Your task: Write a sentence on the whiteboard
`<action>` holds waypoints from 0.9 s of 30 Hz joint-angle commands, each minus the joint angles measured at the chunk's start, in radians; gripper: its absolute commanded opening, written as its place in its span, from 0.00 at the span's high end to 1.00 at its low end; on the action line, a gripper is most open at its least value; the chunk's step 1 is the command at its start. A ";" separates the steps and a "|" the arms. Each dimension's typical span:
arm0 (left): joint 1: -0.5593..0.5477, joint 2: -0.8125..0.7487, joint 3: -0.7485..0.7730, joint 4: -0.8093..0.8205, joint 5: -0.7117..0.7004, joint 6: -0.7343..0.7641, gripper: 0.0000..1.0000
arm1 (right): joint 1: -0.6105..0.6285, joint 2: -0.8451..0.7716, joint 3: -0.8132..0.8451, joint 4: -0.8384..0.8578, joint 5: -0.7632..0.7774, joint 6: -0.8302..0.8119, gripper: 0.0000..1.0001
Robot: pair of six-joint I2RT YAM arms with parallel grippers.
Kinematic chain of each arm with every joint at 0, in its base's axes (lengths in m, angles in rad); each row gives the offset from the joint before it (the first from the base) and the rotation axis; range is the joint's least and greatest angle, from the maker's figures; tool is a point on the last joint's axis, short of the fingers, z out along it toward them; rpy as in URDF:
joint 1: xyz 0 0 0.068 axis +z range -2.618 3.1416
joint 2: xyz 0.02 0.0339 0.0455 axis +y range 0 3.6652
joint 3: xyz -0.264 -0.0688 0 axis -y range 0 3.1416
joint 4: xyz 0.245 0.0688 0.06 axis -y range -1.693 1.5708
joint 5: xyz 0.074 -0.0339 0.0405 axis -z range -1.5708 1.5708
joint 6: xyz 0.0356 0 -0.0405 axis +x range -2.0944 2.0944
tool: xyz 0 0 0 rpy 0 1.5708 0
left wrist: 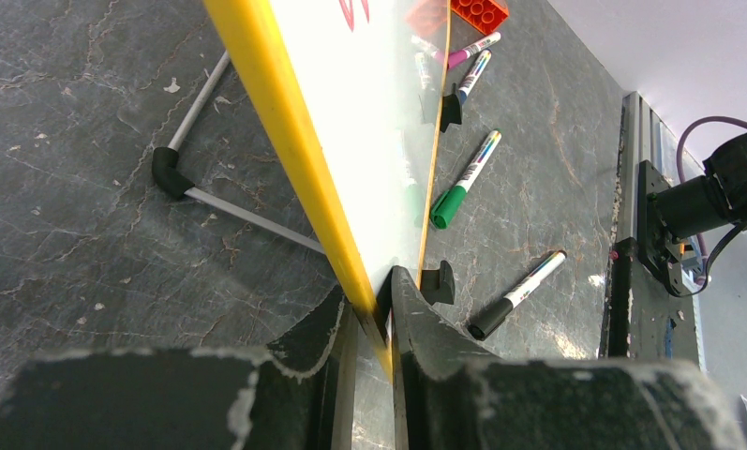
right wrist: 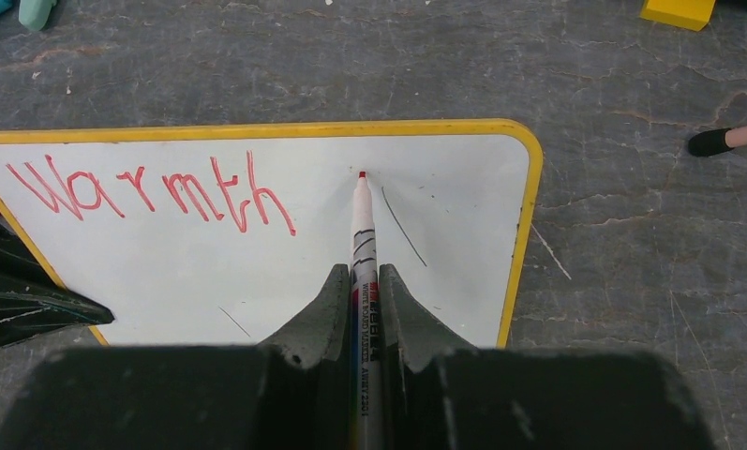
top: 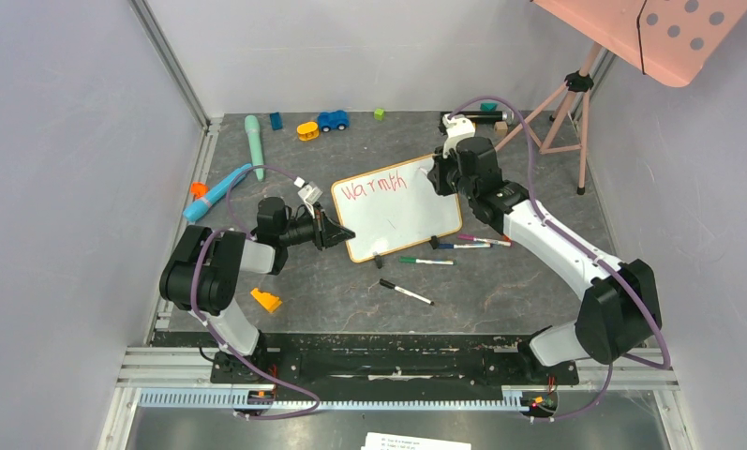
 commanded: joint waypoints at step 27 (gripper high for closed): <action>0.005 -0.007 0.007 0.005 -0.082 0.063 0.92 | -0.005 0.024 0.050 0.025 -0.023 0.005 1.00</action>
